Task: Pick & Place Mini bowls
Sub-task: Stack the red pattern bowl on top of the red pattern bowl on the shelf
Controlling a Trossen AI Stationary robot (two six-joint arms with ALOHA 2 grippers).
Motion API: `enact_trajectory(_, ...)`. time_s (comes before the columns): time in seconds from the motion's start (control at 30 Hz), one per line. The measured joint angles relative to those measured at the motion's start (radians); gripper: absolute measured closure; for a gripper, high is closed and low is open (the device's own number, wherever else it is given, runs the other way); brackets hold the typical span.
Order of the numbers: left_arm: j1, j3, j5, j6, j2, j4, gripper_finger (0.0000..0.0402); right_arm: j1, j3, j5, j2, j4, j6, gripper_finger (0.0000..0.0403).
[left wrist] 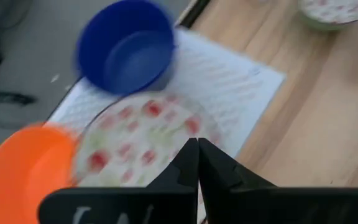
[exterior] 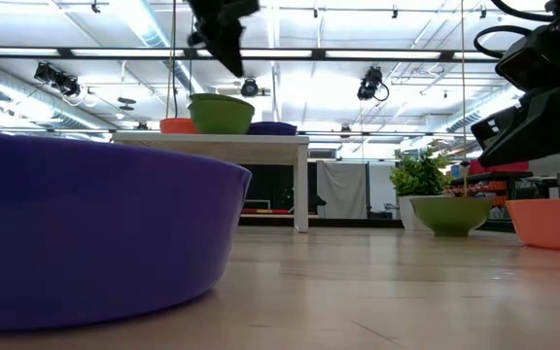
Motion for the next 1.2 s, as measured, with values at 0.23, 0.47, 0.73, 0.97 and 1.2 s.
enact_trajectory(0.23,0.03,0.0,-0.175,-0.196,-0.09,-0.208,0.0397,0.0,0.0,0.0,0.0,-0.014,0.002,0.0362)
enact_trajectory(0.47,0.089,-0.058,-0.155,-0.166,-0.096,-0.131,0.0398,0.0,0.0,0.0,0.0,-0.014,0.008,0.0362)
enact_trajectory(0.73,0.155,-0.201,-0.076,-0.119,-0.094,0.0,0.0398,0.0,0.0,0.0,0.0,-0.014,0.008,0.0362)
enact_trajectory(0.97,0.171,-0.241,-0.057,-0.106,-0.094,0.035,0.0398,0.0,0.0,0.0,0.0,-0.014,0.008,0.0362)
enact_trajectory(1.2,0.159,-0.241,-0.058,-0.086,-0.126,0.065,0.0394,0.0,0.0,0.0,0.0,-0.014,0.008,0.0362)
